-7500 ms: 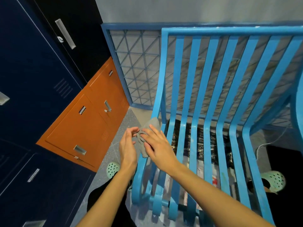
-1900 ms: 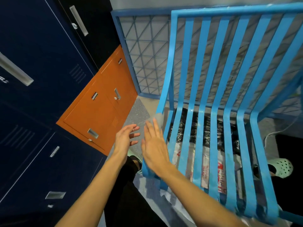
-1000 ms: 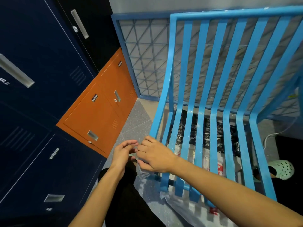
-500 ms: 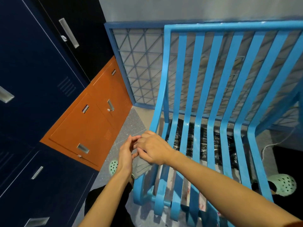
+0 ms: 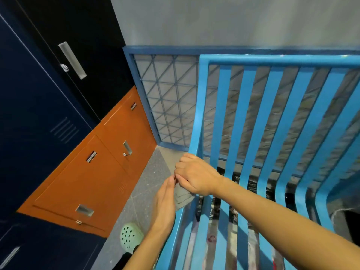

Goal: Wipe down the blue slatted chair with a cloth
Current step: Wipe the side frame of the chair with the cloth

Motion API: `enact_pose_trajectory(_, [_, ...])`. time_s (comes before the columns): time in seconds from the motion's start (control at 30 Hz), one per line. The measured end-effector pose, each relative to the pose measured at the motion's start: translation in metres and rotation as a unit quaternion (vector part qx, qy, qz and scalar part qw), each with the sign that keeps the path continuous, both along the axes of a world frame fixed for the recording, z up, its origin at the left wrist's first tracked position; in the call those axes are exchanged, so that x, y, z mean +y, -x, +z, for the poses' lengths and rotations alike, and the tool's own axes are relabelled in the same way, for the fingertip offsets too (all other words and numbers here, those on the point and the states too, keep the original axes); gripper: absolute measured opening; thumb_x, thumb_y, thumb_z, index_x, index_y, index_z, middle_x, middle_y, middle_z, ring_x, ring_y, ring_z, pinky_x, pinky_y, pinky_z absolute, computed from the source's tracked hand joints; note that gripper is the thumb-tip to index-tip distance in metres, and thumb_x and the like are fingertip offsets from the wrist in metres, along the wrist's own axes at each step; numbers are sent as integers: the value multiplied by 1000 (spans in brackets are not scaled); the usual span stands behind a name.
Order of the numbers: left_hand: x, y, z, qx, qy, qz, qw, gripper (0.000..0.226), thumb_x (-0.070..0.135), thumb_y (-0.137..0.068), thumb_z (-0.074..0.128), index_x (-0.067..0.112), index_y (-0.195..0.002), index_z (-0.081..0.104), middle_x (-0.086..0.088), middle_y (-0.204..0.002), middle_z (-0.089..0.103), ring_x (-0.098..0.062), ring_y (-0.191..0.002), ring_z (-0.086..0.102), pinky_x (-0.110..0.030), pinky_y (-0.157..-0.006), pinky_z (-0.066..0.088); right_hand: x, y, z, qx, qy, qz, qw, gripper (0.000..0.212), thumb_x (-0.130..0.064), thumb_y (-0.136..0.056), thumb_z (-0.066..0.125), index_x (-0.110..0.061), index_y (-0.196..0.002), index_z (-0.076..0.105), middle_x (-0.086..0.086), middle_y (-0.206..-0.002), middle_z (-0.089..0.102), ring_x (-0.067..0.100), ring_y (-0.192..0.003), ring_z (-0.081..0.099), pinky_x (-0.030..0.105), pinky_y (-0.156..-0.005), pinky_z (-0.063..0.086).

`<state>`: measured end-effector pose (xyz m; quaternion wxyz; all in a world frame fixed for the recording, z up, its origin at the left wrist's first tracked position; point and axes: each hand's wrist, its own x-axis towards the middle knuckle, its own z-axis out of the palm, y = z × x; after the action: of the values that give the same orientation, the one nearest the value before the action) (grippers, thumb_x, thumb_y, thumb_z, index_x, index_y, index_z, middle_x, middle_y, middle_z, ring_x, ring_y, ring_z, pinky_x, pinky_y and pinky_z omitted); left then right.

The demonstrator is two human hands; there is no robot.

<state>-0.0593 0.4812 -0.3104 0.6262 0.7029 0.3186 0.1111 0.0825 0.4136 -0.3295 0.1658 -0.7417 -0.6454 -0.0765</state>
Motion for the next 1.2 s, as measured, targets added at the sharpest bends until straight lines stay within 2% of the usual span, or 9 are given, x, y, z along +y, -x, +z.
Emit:
enact_pose_trajectory(0.1, [-2, -27, 10, 3, -47, -14, 999, 24, 36, -103, 32, 44, -109, 54, 37, -101, 47, 34, -81, 42, 9, -70, 30, 2, -27, 6, -38, 7, 20, 999, 29, -27, -98, 42, -16, -75, 57, -1, -72, 51, 17, -73, 38, 31, -87, 32])
enact_pose_trajectory(0.17, [-1, -38, 11, 3, -75, -26, 997, 24, 39, -103, 30, 50, -113, 49, 40, -109, 44, 37, -93, 38, 10, -78, 25, 5, -50, 13, -69, 18, 36, 997, 31, -29, -99, 38, -16, -79, 58, -1, -76, 53, 19, -76, 42, 32, -89, 34])
enact_pose_trajectory(0.3, [3, -41, 1, 27, -115, -36, 992, 56, 58, -93, 22, 39, -145, 36, 26, -142, 36, 9, -130, 29, -17, -106, 18, 14, -101, 39, -149, 39, 50, 987, 38, -33, -98, 32, -15, -81, 61, 2, -78, 58, 23, -76, 49, 35, -87, 38])
enact_pose_trajectory(0.43, [3, -38, -2, 37, -161, -59, 985, 45, 51, -98, 34, 43, -142, 37, 31, -136, 37, 9, -127, 32, -22, -106, 24, 20, -129, 59, -211, 44, 75, 974, 37, -32, -96, 35, -15, -78, 62, 2, -75, 60, 22, -73, 51, 34, -81, 39])
enact_pose_trajectory(0.57, [7, -54, 1, 32, -214, -93, 972, 39, 32, -97, 52, 46, -131, 41, 38, -124, 41, 21, -110, 39, -11, -97, 33, 22, -133, 65, -236, 33, 63, 969, 32, -29, -100, 38, -13, -83, 60, 3, -82, 58, 22, -76, 49, 35, -75, 41])
enact_pose_trajectory(0.77, [10, -111, 28, -16, -231, -47, 972, 48, 35, -95, 57, 19, -139, 49, 16, -131, 49, -2, -123, 45, -18, -99, 35, 19, -145, 83, -308, 13, 50, 950, 14, -17, -89, 49, -12, -80, 59, 5, -84, 55, 24, -79, 49, 35, -74, 36])
enact_pose_trajectory(0.93, [16, -149, 55, -47, -237, -44, 969, 36, 26, -96, 56, 19, -132, 56, 18, -112, 52, -10, -118, 54, -21, -87, 39, 18, -167, 113, -337, -3, 13, 942, 9, -13, -86, 49, -11, -83, 57, 6, -85, 55, 27, -82, 52, 38, -89, 42])
enact_pose_trajectory(1.03, [20, -167, 73, -73, -247, -59, 964, 37, 23, -97, 54, 21, -134, 53, 21, -114, 47, -7, -120, 50, -21, -88, 37, 20, -178, 129, -355, -5, -13, 935, 13, -11, -88, 44, -11, -87, 58, 8, -86, 56, 29, -85, 55, 44, -102, 39])
enact_pose_trajectory(1.2, [27, -190, 100, -119, -241, -63, 961, 48, 15, -97, 52, 28, -142, 42, 22, -126, 44, 3, -117, 41, -19, -91, 32, 27, -181, 157, -354, -55, -84, 930, 21, -13, -88, 39, -11, -88, 60, 10, -89, 58, 31, -90, 55, 45, -104, 36])
